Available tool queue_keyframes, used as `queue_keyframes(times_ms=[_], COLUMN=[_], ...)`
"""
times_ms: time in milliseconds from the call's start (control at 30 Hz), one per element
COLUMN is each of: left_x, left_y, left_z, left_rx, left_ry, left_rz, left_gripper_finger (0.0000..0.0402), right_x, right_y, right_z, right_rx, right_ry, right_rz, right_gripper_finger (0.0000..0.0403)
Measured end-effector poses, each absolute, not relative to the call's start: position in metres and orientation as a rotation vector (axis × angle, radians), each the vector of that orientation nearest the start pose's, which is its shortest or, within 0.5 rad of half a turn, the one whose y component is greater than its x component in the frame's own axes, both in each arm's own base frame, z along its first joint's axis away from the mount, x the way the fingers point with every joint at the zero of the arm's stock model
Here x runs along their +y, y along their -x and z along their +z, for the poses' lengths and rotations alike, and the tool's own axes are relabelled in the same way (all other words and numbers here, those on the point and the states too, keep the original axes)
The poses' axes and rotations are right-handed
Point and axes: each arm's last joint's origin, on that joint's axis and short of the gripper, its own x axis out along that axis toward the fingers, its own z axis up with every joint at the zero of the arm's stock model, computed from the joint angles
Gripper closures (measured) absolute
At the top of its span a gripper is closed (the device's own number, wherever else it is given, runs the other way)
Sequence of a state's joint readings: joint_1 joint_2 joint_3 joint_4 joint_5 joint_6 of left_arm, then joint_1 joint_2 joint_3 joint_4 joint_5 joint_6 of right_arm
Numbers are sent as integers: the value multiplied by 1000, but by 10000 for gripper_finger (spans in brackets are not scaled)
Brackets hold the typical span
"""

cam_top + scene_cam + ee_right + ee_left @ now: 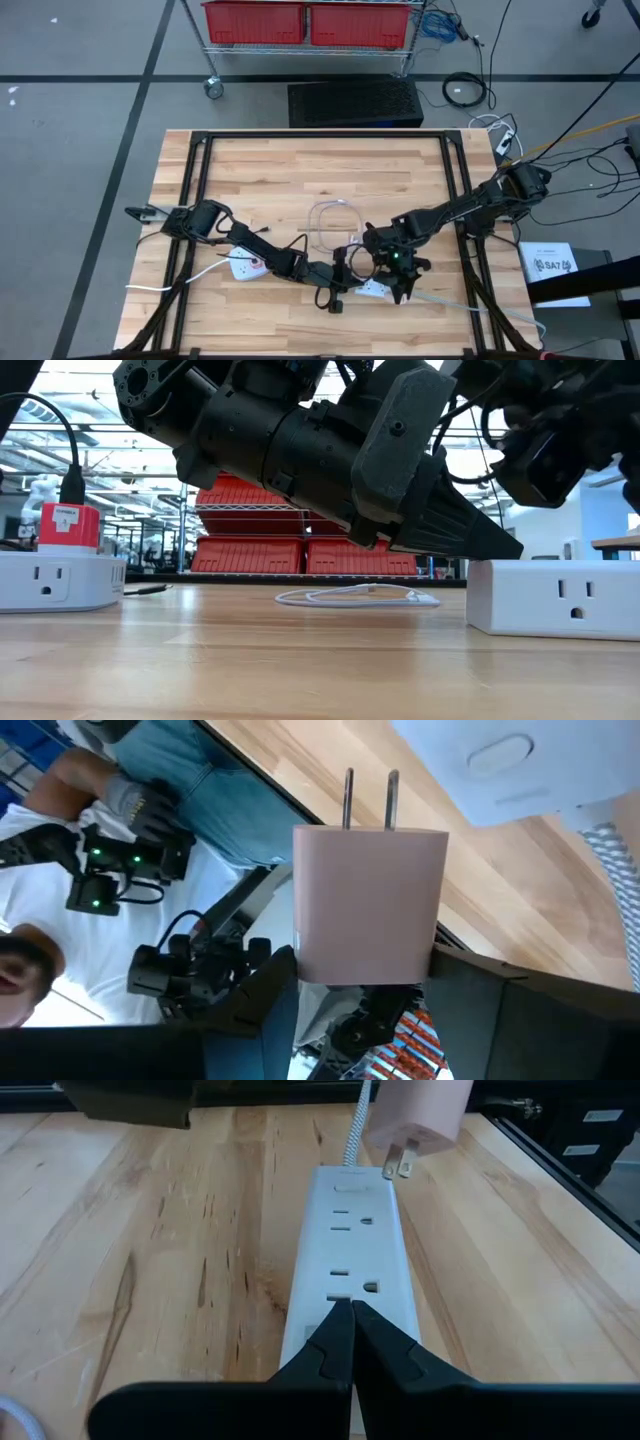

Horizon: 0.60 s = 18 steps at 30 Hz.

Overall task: Insert USB
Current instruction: Insert the pink charger adapter into the right white outlet extension

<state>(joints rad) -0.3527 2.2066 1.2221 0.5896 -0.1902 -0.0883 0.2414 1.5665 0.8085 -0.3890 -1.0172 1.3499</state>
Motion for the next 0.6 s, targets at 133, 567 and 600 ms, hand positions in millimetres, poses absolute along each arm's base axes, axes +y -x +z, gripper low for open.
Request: queue_keyframes(times_ms=[133, 567, 600], left_x=[-151, -151, -151], left_y=[-425, -425, -425], left_z=[108, 108, 108], left_rx=[387, 390, 389], left_ry=[-34, -39, -39], left_rz=[-146, -150, -150], left_gripper_finger=[396, 396, 396], right_x=[85, 83, 81], right_y=[-260, -249, -247], right_z=[166, 168, 170], right_rx=[1741, 1523, 1503], right_ry=[-1460, -962, -923], right_rz=[180, 141, 131], right_gripper_finger=[246, 249, 249])
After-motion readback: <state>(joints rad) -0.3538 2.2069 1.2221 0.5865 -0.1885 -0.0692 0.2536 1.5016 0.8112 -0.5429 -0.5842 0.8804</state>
